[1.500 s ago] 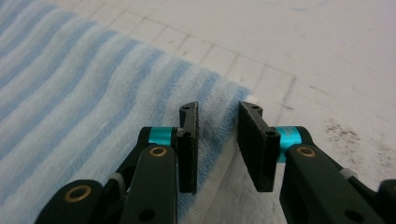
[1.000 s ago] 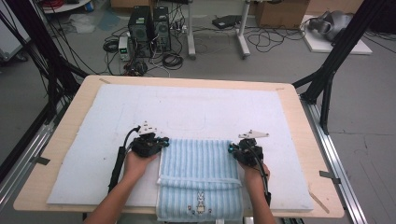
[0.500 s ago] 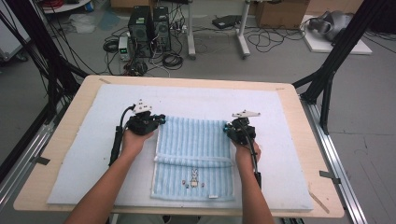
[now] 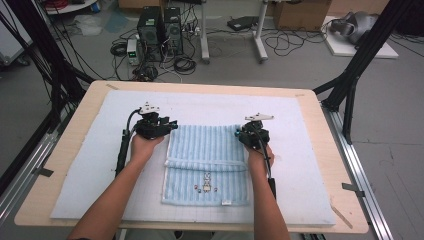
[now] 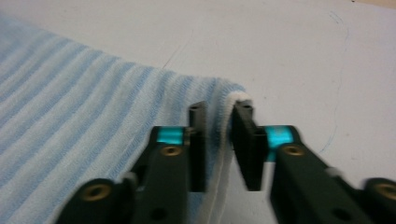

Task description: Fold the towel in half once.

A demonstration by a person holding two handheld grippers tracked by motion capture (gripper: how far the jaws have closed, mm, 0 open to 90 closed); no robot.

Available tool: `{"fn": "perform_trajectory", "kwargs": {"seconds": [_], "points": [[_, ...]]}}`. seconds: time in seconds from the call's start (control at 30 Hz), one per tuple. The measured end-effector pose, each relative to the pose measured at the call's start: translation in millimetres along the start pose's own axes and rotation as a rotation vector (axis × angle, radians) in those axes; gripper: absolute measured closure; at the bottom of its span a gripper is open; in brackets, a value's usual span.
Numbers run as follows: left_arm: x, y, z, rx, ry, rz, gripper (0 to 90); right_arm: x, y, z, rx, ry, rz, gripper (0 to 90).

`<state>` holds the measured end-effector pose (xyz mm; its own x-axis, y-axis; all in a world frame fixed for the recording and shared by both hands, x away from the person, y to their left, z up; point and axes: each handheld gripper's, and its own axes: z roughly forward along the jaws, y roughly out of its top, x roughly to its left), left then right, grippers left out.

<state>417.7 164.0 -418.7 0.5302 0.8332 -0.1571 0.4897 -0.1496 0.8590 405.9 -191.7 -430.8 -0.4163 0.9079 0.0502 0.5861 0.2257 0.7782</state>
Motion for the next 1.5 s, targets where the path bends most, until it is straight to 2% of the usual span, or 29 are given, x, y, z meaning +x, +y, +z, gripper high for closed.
{"fn": "perform_trajectory", "kwargs": {"seconds": [0.07, 0.13, 0.2, 0.27, 0.3, 0.37, 0.4, 0.47, 0.53, 0.63, 0.7, 0.83, 0.93, 1.0, 1.07, 1.13, 1.17, 1.23, 1.27, 1.33, 1.4, 1.5], "points": [[-4.2, -4.1, -4.7, 0.004, -0.005, -0.014, 47.2, -1.1, 0.1, -3.0, -0.013, 0.026, 0.029, 52.0], [-10.7, -9.4, -10.9, 0.012, -0.023, 0.016, 46.4, -0.7, -1.1, -6.8, -0.006, 0.052, 0.042, 44.5], [-16.3, -14.5, -17.7, 0.001, -0.039, 0.035, 45.3, 0.5, -4.2, -11.6, 0.001, 0.074, 0.043, 41.7], [-18.5, -18.1, -24.3, 0.0, -0.074, 0.032, 44.9, 3.0, -7.9, -19.3, -0.005, 0.078, 0.025, 39.6], [-19.3, -20.3, -27.8, 0.0, -0.087, 0.029, 44.2, 4.4, -9.3, -23.4, -0.003, 0.09, 0.02, 39.2], [-21.7, -27.2, -35.9, -0.031, -0.096, 0.032, 44.4, 6.1, -10.9, -31.7, 0.009, 0.126, -0.003, 42.2], [-22.0, -29.2, -38.8, -0.016, -0.108, 0.039, 44.4, 7.5, -12.6, -37.1, -0.002, 0.135, -0.02, 43.9], [-23.7, -35.0, -43.9, -0.02, -0.122, 0.047, 44.3, 8.2, -16.1, -45.5, -0.003, 0.138, -0.036, 43.7], [-25.2, -39.8, -47.9, -0.025, -0.133, 0.043, 44.5, 7.9, -20.4, -53.4, -0.001, 0.144, -0.031, 43.8], [-28.5, -40.9, -50.4, 0.009, -0.161, 0.059, 44.2, 9.0, -26.7, -63.3, -0.009, 0.163, -0.043, 44.1], [-31.8, -40.4, -51.9, 0.006, -0.175, 0.068, 44.7, 10.5, -32.1, -69.0, -0.014, 0.18, -0.055, 44.1], [-34.7, -41.8, -50.5, 0.04, -0.187, 0.075, 46.4, 9.9, -43.2, -75.1, -0.014, 0.206, -0.039, 44.4], [-38.6, -43.5, -51.8, 0.055, -0.205, 0.089, 47.9, 9.5, -49.7, -77.7, -0.014, 0.237, -0.029, 46.6], [-39.3, -47.2, -54.0, 0.043, -0.211, 0.079, 48.9, 10.9, -52.6, -79.8, -0.008, 0.253, -0.03, 46.8], [-39.3, -53.1, -55.9, 0.044, -0.221, 0.064, 48.4, 12.8, -54.4, -83.0, -0.013, 0.295, -0.035, 46.9], [-39.8, -57.2, -56.1, 0.082, -0.224, 0.079, 48.3, 15.5, -56.9, -85.2, -0.025, 0.328, -0.05, 48.6], [-40.6, -58.4, -55.8, 0.096, -0.226, 0.089, 47.8, 16.4, -58.2, -84.7, -0.014, 0.327, -0.06, 50.0], [-42.3, -60.9, -55.8, 0.091, -0.223, 0.088, 48.7, 17.0, -61.6, -81.7, 0.008, 0.33, -0.069, 55.0], [-43.1, -62.5, -55.1, 0.1, -0.214, 0.089, 49.5, 17.4, -63.4, -80.2, 0.015, 0.329, -0.071, 59.8], [-43.5, -66.5, -52.0, 0.134, -0.208, 0.092, 52.6, 17.9, -66.8, -78.3, 0.026, 0.322, -0.083, 67.5], [-44.1, -70.5, -50.4, 0.151, -0.196, 0.105, 60.2, 18.8, -69.8, -78.4, 0.028, 0.315, -0.092, 76.6], [-44.2, -72.7, -51.6, 0.141, -0.198, 0.113, 76.5, 20.4, -71.4, -78.8, 0.032, 0.311, -0.111, 80.4]]}}
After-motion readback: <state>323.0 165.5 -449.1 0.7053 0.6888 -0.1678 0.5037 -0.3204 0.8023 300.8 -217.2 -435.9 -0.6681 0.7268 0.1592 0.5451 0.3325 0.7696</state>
